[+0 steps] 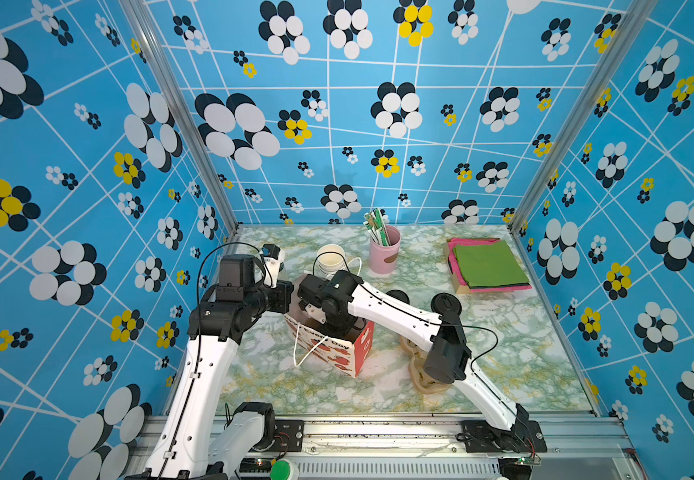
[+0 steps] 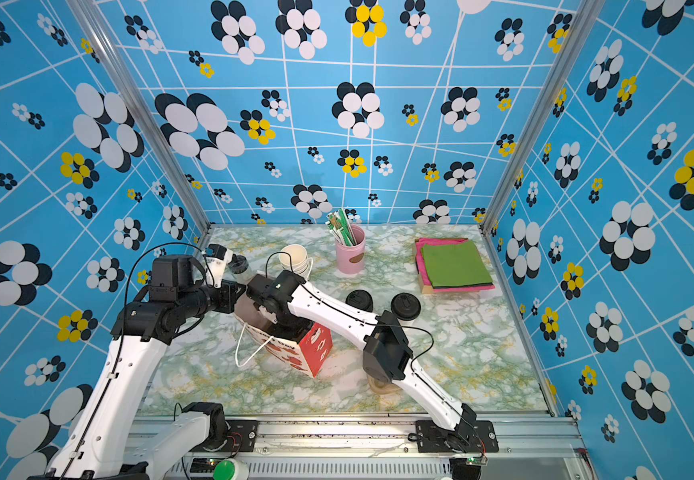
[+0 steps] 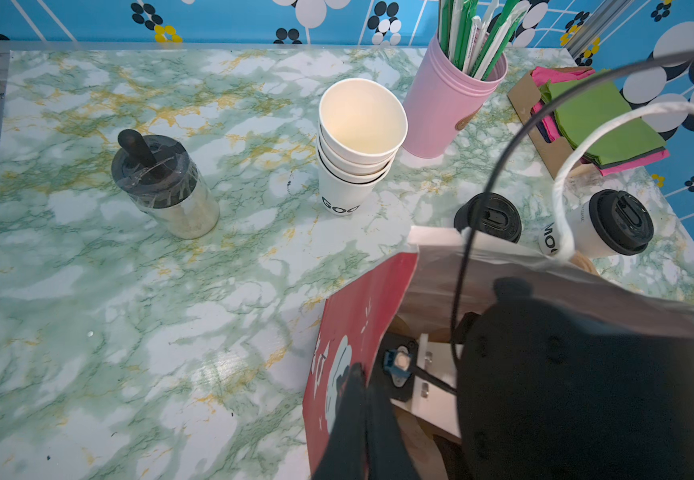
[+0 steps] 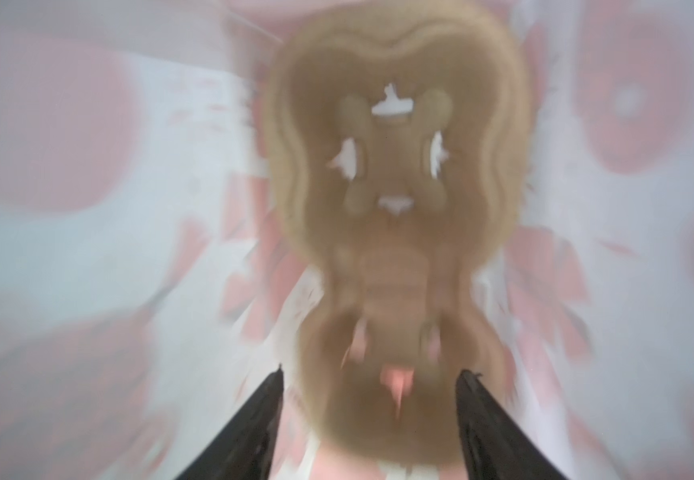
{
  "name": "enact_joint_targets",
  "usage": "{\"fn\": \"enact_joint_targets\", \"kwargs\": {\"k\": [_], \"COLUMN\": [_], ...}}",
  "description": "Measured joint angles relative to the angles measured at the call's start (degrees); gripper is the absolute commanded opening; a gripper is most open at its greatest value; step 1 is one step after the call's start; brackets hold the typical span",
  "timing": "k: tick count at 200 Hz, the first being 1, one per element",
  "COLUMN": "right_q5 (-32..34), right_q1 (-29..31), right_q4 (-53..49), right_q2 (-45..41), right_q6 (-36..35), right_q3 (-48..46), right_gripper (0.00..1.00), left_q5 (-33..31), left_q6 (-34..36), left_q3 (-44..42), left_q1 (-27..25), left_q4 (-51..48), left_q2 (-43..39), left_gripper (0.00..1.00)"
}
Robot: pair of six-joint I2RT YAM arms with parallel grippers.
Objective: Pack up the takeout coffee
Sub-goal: 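Push the tan carrier down to the bag bottom with the right gripper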
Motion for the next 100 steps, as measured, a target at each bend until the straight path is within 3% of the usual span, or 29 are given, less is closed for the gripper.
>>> {"fn": "enact_joint_targets", "kwargs": {"k": [48,100], "right_q5": [0.28,1.46], "right_q1": [0.13,0.55], "right_q4": [0.83,1.44], "right_q2": [-7.13,-8.31], "right_q6": [-1.18,-1.31], "right_q3": [1.62,4.92], "right_gripper": [0.87,0.99], "left_q5": [-0.39,-0.39], "left_q6": [0.00,0.00], "left_q3": [-0.07,-0.76], "left_q1": [0.02,0.02], "left_q4": [-0.20,-0.17], "left_q2": [0.00,0.00], "left_gripper": [0.00,0.00]}}
